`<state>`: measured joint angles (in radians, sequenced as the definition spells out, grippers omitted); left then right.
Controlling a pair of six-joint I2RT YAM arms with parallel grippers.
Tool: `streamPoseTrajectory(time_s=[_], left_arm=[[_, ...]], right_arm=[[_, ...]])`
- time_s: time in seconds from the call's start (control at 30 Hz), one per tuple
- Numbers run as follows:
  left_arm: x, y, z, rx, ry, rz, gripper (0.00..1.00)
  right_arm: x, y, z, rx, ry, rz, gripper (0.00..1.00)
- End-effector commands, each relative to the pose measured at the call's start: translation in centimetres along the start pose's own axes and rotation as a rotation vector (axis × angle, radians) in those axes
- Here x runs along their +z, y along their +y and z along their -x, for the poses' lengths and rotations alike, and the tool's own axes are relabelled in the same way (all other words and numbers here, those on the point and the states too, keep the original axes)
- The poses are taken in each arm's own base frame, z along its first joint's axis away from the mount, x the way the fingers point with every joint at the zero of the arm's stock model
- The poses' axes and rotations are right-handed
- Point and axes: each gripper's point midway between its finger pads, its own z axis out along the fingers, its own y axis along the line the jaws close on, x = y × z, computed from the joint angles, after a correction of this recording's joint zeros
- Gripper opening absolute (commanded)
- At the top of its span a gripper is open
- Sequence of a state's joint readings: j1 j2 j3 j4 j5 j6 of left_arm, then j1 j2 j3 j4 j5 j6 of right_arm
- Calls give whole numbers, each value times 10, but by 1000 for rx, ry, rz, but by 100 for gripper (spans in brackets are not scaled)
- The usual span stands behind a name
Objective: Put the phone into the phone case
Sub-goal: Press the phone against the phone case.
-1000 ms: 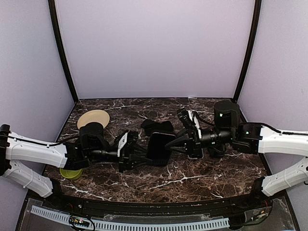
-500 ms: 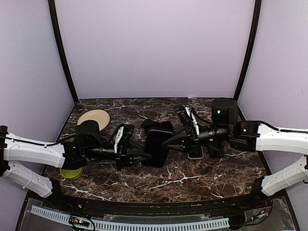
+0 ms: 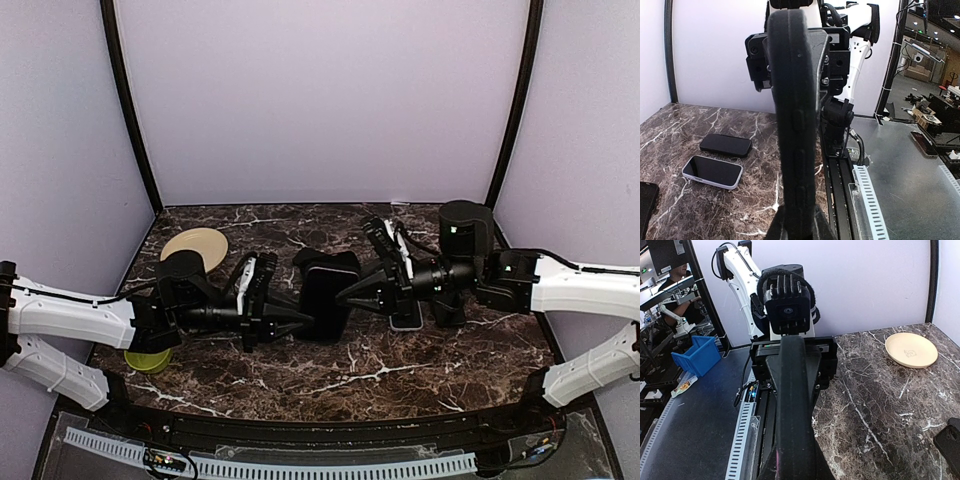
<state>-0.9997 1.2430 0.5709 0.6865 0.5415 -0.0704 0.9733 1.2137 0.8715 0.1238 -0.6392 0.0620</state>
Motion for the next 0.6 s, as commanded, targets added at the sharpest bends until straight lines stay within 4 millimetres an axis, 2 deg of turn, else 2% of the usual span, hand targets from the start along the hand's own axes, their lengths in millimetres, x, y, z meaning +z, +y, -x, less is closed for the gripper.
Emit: streamPoseTrajectory(time_s=[0.0,0.1,0.17,0.27,0.4,0.57], left_arm=[[-3,-13,21,68,-85,-40,0],[-6,-13,27,76,-111,-34,0],[-9,-15,31,81,-138,-32,0],[-15,-16,34,87,-173,-19,0],[-19,-16,39,81,-208,-11,0],[-22,-17,41,67,-233,-10,0]], right_arm=[[-3,5,40,-49,-100,14,2],[0,1,38,-37,-97,3,32],[1,-2,36,-27,-100,-6,43],[1,-1,33,-11,-129,1,45],[2,1,31,14,-155,29,36],[6,2,25,46,-158,54,35]])
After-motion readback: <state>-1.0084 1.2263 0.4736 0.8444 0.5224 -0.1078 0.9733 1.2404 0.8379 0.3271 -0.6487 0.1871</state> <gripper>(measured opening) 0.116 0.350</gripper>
